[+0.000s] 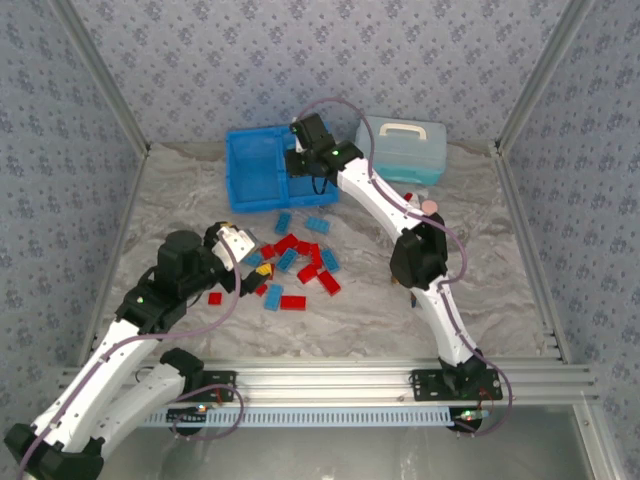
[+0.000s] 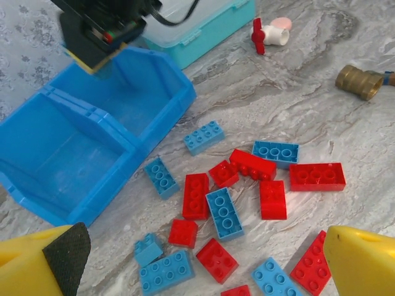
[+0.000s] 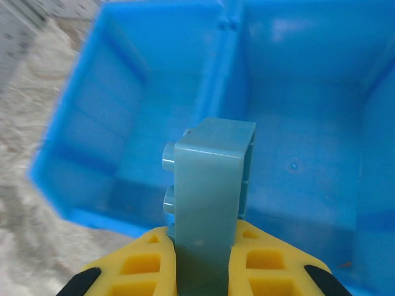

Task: Sort the legos into containers by color

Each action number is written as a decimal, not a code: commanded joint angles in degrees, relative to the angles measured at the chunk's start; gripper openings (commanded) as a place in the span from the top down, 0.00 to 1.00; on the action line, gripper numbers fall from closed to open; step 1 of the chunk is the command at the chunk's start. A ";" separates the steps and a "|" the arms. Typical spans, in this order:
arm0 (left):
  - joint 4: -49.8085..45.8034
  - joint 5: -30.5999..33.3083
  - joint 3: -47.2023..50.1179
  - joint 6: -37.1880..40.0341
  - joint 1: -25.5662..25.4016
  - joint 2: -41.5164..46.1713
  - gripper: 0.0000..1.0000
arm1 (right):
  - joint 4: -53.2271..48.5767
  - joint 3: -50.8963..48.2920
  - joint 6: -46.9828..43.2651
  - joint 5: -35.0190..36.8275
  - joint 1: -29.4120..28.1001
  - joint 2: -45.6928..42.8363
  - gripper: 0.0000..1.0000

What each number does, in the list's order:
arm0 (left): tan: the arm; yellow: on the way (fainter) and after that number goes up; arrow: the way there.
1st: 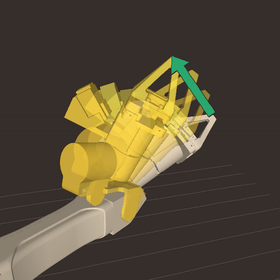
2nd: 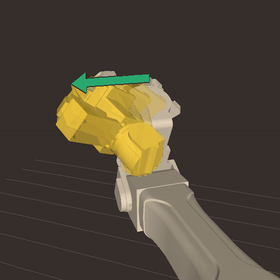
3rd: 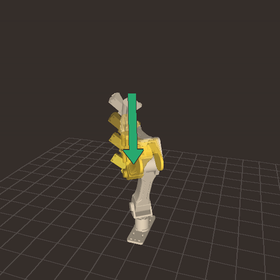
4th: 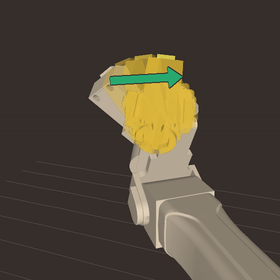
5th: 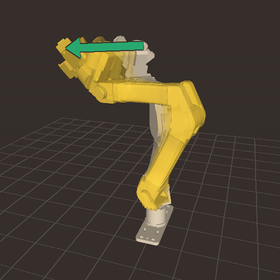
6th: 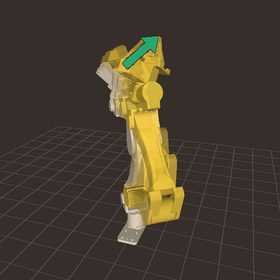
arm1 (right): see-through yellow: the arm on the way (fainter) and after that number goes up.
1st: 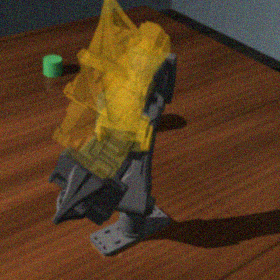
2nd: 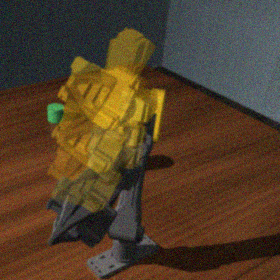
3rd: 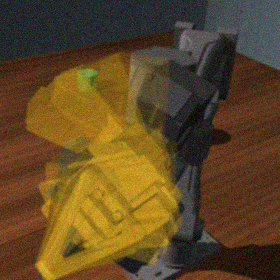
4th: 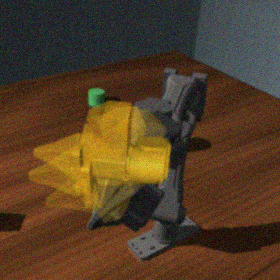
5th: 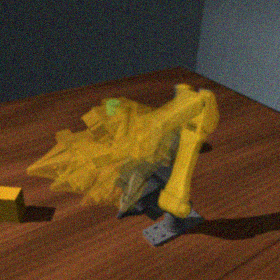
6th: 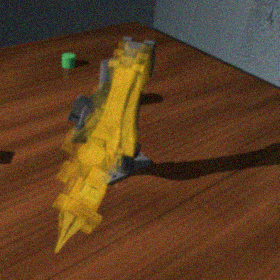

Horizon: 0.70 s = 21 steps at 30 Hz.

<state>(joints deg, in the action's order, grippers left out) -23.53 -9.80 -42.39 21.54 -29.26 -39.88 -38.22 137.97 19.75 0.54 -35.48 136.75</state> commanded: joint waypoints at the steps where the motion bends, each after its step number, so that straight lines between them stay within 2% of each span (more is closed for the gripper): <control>1: 1.42 -1.39 0.21 0.07 -0.01 0.64 0.01 | -2.26 3.88 -1.36 -5.60 2.25 3.78 0.87; 6: 1.12 -6.86 0.12 0.95 -0.01 0.41 0.01 | -0.53 5.12 -1.16 -7.57 3.49 7.37 0.86; 11: 1.13 -6.35 0.03 1.20 0.01 -0.31 0.01 | -0.96 9.85 -0.29 -8.54 3.83 11.57 0.79; 16: 1.12 -6.20 -0.05 1.22 0.10 -0.78 0.01 | -0.29 10.52 2.41 -8.30 4.71 12.50 0.74; 17: 1.20 -6.29 0.02 1.22 0.09 -0.75 0.01 | -0.43 10.72 2.71 -8.55 4.91 12.51 0.73; 21: 1.59 -6.27 -0.05 1.15 0.09 -1.15 0.01 | -1.71 12.46 2.53 -9.21 5.01 11.52 0.53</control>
<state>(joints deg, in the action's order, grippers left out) -23.31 -14.61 -42.15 22.00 -29.26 -41.01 -38.87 147.37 21.89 -7.33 -30.96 148.00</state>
